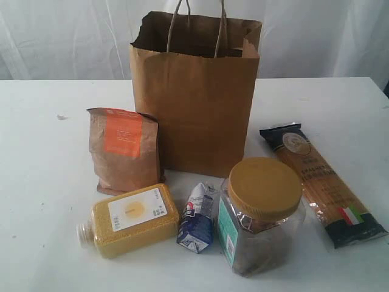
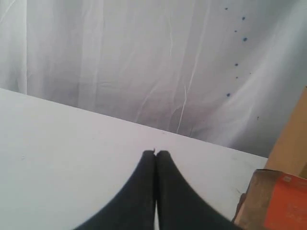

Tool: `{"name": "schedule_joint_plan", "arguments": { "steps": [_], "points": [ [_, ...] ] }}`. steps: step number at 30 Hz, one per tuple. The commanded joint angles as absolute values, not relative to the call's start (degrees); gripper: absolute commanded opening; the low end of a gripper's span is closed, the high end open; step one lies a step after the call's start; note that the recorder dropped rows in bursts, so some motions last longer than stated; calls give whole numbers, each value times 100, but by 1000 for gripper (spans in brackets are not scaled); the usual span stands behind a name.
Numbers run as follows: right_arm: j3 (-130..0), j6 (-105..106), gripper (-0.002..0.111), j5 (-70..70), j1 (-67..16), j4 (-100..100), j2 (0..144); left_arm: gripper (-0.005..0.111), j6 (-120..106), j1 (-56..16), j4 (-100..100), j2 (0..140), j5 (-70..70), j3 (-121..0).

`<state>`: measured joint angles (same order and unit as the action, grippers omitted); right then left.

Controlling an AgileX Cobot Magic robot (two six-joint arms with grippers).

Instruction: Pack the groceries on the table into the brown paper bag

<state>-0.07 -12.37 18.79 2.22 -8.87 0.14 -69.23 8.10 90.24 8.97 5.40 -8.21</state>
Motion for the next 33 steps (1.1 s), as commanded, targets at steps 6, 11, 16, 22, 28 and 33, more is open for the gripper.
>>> {"name": "schedule_joint_plan", "arguments": {
  "steps": [6,11,16,22,28,33],
  "points": [
    [0,-1227,0,1829,232,-890,0,0,-4743,639,6515,863,-102,-869],
    [0,-1227,0,1829,232,-890,0,0,709,639,1412,863,-201,-869],
    [0,-1227,0,1829,232,-890,0,0,1464,639,151,863,-62,-869],
    [0,-1227,0,1829,232,-890,0,0,1066,639,119,807,-131,-869],
    [0,-1226,0,1840,232,-890,0,0,1067,639,119,0,-64,-272],
    [0,-1226,0,1840,232,-890,0,0,1067,639,130,0,0,0]
  ]
}}
